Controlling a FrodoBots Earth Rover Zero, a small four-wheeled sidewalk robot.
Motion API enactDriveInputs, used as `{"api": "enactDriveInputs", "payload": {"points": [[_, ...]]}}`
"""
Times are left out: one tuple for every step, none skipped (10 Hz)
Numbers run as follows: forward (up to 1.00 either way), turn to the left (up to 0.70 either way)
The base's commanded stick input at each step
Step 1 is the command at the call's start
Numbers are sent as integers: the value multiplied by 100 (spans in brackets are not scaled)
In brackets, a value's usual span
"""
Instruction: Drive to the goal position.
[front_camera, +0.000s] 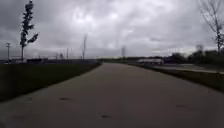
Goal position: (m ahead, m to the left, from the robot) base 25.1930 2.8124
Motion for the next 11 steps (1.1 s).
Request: {"api": "enactDriveInputs", "payload": {"points": [[100,0],[100,0],[100,0],[100,0],[100,0],[100,0],[100,0],[100,0],[100,0],[100,0],[100,0]]}}
